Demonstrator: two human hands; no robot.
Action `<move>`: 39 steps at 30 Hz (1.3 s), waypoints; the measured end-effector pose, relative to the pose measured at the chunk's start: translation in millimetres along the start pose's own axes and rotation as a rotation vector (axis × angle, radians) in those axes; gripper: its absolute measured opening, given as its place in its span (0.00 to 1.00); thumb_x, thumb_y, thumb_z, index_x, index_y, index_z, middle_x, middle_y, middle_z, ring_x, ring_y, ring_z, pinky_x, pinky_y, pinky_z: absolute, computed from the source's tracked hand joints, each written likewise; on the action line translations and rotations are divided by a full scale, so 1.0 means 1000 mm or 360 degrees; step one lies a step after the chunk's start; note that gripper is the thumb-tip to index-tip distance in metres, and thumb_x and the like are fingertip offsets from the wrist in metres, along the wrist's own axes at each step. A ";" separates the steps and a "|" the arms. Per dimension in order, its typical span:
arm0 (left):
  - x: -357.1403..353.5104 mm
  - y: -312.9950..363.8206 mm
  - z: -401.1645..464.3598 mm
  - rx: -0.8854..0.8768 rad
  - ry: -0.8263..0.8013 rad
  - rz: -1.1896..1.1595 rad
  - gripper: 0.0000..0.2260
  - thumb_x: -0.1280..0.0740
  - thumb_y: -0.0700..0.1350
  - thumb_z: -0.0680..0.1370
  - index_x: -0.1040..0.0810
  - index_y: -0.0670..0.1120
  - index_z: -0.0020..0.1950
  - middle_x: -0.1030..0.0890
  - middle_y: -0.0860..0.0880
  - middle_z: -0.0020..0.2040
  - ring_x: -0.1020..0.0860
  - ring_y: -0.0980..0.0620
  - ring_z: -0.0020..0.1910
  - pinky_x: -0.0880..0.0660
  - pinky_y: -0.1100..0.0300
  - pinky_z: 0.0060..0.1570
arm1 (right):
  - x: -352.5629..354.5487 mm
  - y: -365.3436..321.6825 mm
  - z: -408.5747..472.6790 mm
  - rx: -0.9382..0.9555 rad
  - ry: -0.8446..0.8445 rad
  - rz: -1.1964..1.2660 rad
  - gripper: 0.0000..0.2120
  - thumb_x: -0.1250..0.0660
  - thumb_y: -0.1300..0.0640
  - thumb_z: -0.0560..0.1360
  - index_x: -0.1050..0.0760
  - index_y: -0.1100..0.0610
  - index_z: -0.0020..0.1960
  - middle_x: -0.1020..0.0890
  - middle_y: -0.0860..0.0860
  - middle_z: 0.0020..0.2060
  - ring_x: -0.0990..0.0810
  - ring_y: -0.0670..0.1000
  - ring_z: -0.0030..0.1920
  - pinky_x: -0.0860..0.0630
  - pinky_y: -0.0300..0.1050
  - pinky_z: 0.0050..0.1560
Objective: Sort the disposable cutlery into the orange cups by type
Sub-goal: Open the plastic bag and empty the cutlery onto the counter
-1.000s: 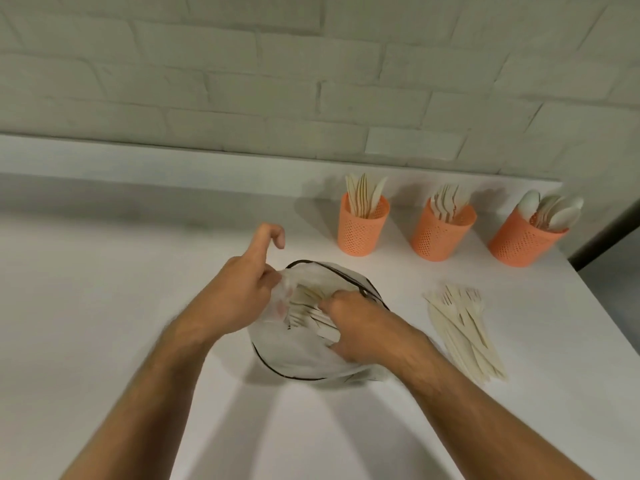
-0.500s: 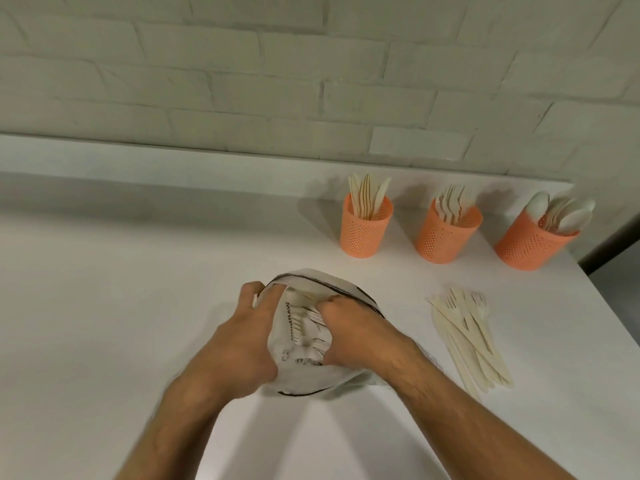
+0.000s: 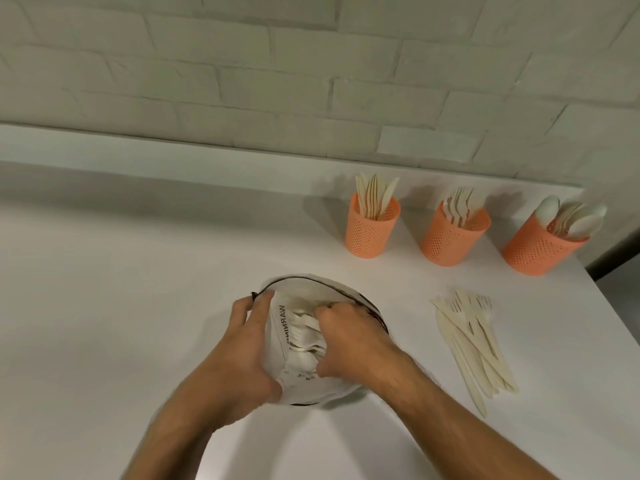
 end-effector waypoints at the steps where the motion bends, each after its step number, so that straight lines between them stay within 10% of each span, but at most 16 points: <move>1: 0.001 0.000 0.000 -0.0016 0.0008 -0.0022 0.50 0.25 0.32 0.63 0.47 0.58 0.76 0.44 0.63 0.61 0.32 0.67 0.54 0.25 0.70 0.36 | -0.003 -0.002 -0.001 0.0015 -0.0003 -0.0031 0.25 0.26 0.57 0.68 0.28 0.59 0.63 0.22 0.56 0.58 0.22 0.58 0.59 0.22 0.50 0.56; 16: 0.011 0.006 0.014 -0.0124 0.0276 0.0072 0.43 0.29 0.30 0.65 0.42 0.56 0.73 0.46 0.62 0.67 0.29 0.66 0.49 0.21 0.64 0.40 | -0.015 -0.006 0.005 -0.0037 0.0413 0.0095 0.18 0.34 0.58 0.75 0.29 0.55 0.64 0.17 0.52 0.54 0.18 0.56 0.54 0.21 0.48 0.50; 24: 0.013 0.008 0.024 -0.0085 0.0233 0.0094 0.41 0.31 0.28 0.64 0.40 0.55 0.70 0.47 0.61 0.66 0.25 0.59 0.47 0.25 0.64 0.27 | -0.013 0.011 0.010 0.0060 0.0359 0.0355 0.14 0.31 0.51 0.74 0.25 0.50 0.59 0.16 0.47 0.50 0.18 0.53 0.53 0.22 0.45 0.48; 31: 0.016 0.008 0.032 -0.0074 0.0223 0.0043 0.40 0.31 0.28 0.65 0.39 0.55 0.70 0.47 0.62 0.66 0.25 0.54 0.51 0.25 0.65 0.26 | 0.006 0.025 0.002 0.0446 0.0386 0.1157 0.12 0.32 0.56 0.73 0.22 0.51 0.56 0.15 0.49 0.49 0.17 0.51 0.51 0.19 0.51 0.52; 35: 0.014 0.008 0.036 -0.0080 0.0214 0.0057 0.41 0.31 0.28 0.65 0.40 0.55 0.71 0.47 0.60 0.67 0.26 0.48 0.54 0.27 0.68 0.25 | 0.006 0.032 0.002 0.0163 0.0661 0.2005 0.10 0.25 0.66 0.73 0.20 0.55 0.51 0.14 0.46 0.41 0.16 0.44 0.44 0.22 0.38 0.45; 39: 0.005 0.012 0.040 -0.0045 0.0183 0.0146 0.41 0.30 0.29 0.66 0.41 0.54 0.72 0.49 0.63 0.67 0.23 0.48 0.50 0.25 0.65 0.27 | -0.013 0.036 0.009 -0.0047 0.0536 0.2006 0.13 0.22 0.58 0.72 0.18 0.55 0.55 0.13 0.50 0.47 0.14 0.49 0.50 0.17 0.50 0.53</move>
Point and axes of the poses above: each hand's wrist, its own z-axis towards the middle knuckle, its own x-axis out of the back of the hand, y = z × x, the point moved 2 cm from there along z, towards the middle knuckle
